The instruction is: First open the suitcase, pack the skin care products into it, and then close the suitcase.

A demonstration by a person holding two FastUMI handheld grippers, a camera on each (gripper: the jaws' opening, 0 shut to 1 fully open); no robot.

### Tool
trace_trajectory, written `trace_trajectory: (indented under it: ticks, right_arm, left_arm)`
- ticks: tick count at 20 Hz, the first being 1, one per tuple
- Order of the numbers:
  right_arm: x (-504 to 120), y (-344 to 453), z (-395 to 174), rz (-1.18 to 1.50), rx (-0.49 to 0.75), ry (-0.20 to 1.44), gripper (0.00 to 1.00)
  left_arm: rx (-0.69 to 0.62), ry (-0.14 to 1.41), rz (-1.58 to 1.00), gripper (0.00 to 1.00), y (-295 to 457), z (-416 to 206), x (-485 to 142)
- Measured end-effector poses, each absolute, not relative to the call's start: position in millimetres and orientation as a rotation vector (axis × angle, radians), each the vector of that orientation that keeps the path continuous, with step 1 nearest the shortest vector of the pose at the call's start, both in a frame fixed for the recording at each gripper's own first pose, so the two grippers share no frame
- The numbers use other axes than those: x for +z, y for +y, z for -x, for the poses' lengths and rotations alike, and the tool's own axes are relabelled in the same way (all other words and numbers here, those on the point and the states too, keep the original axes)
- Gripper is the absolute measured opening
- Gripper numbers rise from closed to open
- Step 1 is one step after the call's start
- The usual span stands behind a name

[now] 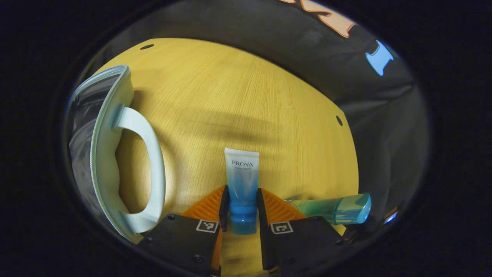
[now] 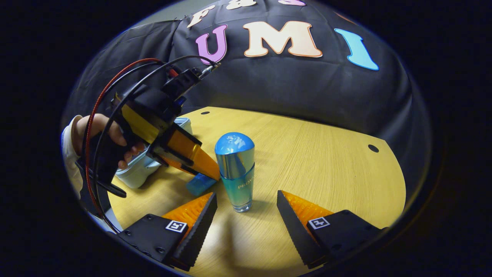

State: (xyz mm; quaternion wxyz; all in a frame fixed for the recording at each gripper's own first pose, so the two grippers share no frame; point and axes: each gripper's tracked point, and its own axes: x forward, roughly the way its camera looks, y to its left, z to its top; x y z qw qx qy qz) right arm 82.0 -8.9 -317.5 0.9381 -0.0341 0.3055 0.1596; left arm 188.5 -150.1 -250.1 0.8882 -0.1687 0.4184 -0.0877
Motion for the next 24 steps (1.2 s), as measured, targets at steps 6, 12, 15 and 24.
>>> trace_trajectory:
  ticks: [6, 12, 15, 24]
  right_arm:
    - [-315.9, 5.1, -93.3, 0.004, 0.325, 0.616, 0.95]
    - [-324.6, 28.4, -120.8, -0.024, 0.341, 0.597, 0.97]
    - [-331.7, 25.1, -126.5, -0.005, 0.32, 0.598, 0.8]
    - [-328.7, 21.1, -128.1, 0.071, 0.35, 0.574, 0.46]
  left_arm:
    - [-0.208, 0.797, 0.361, 0.34, -135.8, -173.7, -194.8]
    - [-0.152, 0.707, 0.388, 0.34, -70.5, -138.1, -127.4]
    - [-0.053, 0.679, 0.387, 0.35, -19.2, -121.6, -113.7]
    - [0.154, 0.725, 0.423, 0.34, 69.9, -75.2, -139.6]
